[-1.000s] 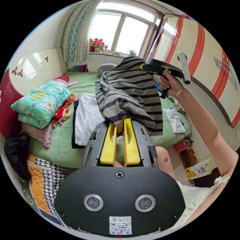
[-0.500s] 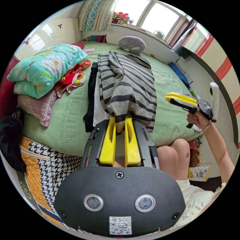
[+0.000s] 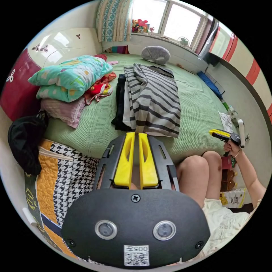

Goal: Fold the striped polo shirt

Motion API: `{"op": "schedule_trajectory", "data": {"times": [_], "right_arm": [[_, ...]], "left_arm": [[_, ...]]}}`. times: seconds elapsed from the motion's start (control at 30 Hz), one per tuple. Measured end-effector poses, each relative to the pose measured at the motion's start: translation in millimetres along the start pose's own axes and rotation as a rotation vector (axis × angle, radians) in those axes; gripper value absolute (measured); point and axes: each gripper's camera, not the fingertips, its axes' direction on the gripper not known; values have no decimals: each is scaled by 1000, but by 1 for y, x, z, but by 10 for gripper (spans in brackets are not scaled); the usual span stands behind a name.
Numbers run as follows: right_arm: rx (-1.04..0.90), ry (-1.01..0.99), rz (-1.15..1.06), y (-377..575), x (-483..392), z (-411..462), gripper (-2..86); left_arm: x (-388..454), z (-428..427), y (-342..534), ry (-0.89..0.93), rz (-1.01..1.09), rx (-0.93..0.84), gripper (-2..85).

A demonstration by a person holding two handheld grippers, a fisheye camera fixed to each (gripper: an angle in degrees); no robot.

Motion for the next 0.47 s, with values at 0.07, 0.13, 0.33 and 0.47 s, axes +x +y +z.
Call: {"op": "schedule_trajectory", "data": {"times": [0.07, 0.13, 0.33, 0.47], "right_arm": [[10, 30, 38, 11, 16, -3, 61], [8, 78, 99, 28, 39, -4, 66], [5, 217, 303, 78, 105, -10, 77], [-2, 230, 424, 102, 145, -17, 81]], "left_arm": [[14, 3, 4, -2, 23, -14, 50], [43, 10, 8, 8, 70, -12, 55], [144, 59, -5, 144, 248, -52, 59], [207, 103, -25, 186, 369, -123, 60]]}}
